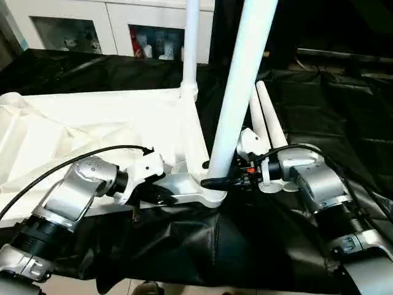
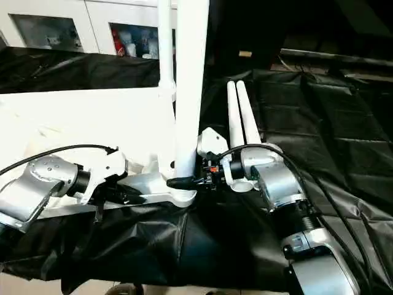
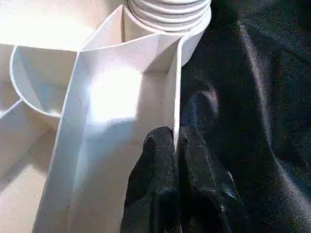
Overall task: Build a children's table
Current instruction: Pick table leg
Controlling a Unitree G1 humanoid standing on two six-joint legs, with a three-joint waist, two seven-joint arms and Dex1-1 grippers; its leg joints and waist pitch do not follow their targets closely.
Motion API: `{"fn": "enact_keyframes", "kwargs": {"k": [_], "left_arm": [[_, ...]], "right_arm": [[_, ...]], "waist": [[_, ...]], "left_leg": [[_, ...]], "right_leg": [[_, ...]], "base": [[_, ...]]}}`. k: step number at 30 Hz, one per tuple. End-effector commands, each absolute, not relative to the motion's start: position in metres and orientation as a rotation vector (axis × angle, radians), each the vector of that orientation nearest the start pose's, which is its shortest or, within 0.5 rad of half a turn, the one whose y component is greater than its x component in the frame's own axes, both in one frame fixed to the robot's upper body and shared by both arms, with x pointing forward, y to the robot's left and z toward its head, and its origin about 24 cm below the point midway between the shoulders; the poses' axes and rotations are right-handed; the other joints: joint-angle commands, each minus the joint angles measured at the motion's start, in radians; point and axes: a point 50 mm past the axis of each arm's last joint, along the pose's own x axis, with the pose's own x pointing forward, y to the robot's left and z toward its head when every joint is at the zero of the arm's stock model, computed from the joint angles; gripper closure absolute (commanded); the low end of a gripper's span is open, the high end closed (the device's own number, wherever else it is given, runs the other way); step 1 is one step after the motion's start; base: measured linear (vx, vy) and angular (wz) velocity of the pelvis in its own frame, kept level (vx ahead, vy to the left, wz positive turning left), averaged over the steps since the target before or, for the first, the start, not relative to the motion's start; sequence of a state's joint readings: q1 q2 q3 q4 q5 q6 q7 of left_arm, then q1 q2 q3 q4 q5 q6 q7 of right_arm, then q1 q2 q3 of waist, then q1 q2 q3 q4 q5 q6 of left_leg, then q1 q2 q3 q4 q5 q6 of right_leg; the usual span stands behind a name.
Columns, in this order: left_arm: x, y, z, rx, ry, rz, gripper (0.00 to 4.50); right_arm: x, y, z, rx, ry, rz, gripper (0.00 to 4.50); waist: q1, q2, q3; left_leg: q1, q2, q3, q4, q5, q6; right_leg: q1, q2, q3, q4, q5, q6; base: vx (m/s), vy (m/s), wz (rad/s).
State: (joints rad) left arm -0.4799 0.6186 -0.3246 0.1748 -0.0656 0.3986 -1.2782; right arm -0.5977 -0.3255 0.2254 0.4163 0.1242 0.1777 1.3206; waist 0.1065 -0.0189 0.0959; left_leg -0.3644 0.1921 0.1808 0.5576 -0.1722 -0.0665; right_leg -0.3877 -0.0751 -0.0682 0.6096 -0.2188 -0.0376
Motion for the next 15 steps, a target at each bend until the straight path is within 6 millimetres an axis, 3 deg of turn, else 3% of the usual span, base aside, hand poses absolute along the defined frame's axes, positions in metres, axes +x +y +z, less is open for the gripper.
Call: {"fn": "enact_keyframes", "kwargs": {"k": [1,3,4,5,6,7,9,10,12,15], "left_arm": [[0.299,0.155,0.111,0.485,0.415,-1.364,4.50],[0.310,0.156,0.110,0.493,0.430,-1.244,4.50],[0.314,0.156,0.111,0.491,0.431,-1.205,4.50],[0.323,0.153,0.112,0.463,0.425,-1.107,4.50],[0.323,0.153,0.112,0.461,0.425,-1.103,4.50],[0.333,0.148,0.112,0.423,0.430,-0.985,4.50],[0.338,0.143,0.111,0.399,0.440,-0.915,4.50],[0.345,0.133,0.108,0.354,0.458,-0.808,4.50],[0.347,0.126,0.105,0.334,0.465,-0.774,4.50],[0.351,0.105,0.094,0.311,0.478,-0.733,4.50]], "right_arm": [[0.303,-0.117,0.033,-0.261,0.545,1.347,2.61],[0.314,-0.115,0.026,-0.252,0.561,1.175,2.61],[0.317,-0.115,0.024,-0.244,0.570,1.122,2.61],[0.323,-0.114,0.017,-0.213,0.601,1.009,2.61],[0.323,-0.114,0.017,-0.212,0.603,1.004,2.61],[0.327,-0.107,0.007,-0.156,0.649,0.897,2.61],[0.328,-0.101,0.003,-0.117,0.664,0.840,2.61],[0.330,-0.086,-0.003,-0.048,0.686,0.753,2.61],[0.330,-0.079,-0.005,-0.025,0.695,0.722,2.61],[0.331,-0.056,-0.005,0.000,0.699,0.688,2.61]], "waist": [[-0.003,0.012,-0.074],[-0.006,0.013,-0.072],[-0.013,0.014,-0.063],[-0.017,0.011,-0.062],[-0.019,0.012,-0.062],[-0.018,0.015,-0.064],[-0.023,0.020,-0.068],[-0.020,0.027,-0.073],[-0.020,0.019,-0.072],[-0.018,0.018,-0.079]], "left_leg": [[0.015,0.044,-0.011,-0.057,-0.103,0.045],[0.014,0.042,-0.012,-0.060,-0.130,0.030],[0.019,0.041,-0.014,-0.068,-0.203,-0.004],[0.023,0.042,-0.018,-0.071,-0.262,-0.029],[0.022,0.042,-0.020,-0.072,-0.272,-0.037],[0.024,0.042,-0.023,-0.073,-0.289,-0.042],[0.026,0.044,-0.024,-0.072,-0.296,-0.059],[0.030,0.043,-0.024,-0.069,-0.298,-0.062],[0.028,0.040,-0.021,-0.067,-0.299,-0.051],[0.026,0.037,-0.022,-0.067,-0.300,-0.043]], "right_leg": [[0.046,-0.073,0.053,-0.054,-0.010,-0.232],[0.043,-0.075,0.053,-0.059,-0.054,-0.231],[0.039,-0.076,0.054,-0.070,-0.177,-0.219],[0.042,-0.082,0.055,-0.078,-0.287,-0.197],[0.042,-0.083,0.056,-0.079,-0.317,-0.189],[0.041,-0.084,0.055,-0.086,-0.366,-0.168],[0.038,-0.082,0.056,-0.082,-0.346,-0.176],[0.035,-0.083,0.057,-0.081,-0.324,-0.181],[0.034,-0.079,0.056,-0.086,-0.310,-0.179],[0.034,-0.077,0.055,-0.089,-0.317,-0.165]], "base": [[0.000,0.000,0.00],[0.000,0.000,0.00],[0.000,0.000,0.00],[0.000,0.000,0.00],[-0.062,-0.005,-0.05],[0.000,0.000,0.00],[0.000,0.000,0.00],[0.000,0.000,0.00],[0.000,0.000,0.00],[0.000,0.000,0.00]]}}
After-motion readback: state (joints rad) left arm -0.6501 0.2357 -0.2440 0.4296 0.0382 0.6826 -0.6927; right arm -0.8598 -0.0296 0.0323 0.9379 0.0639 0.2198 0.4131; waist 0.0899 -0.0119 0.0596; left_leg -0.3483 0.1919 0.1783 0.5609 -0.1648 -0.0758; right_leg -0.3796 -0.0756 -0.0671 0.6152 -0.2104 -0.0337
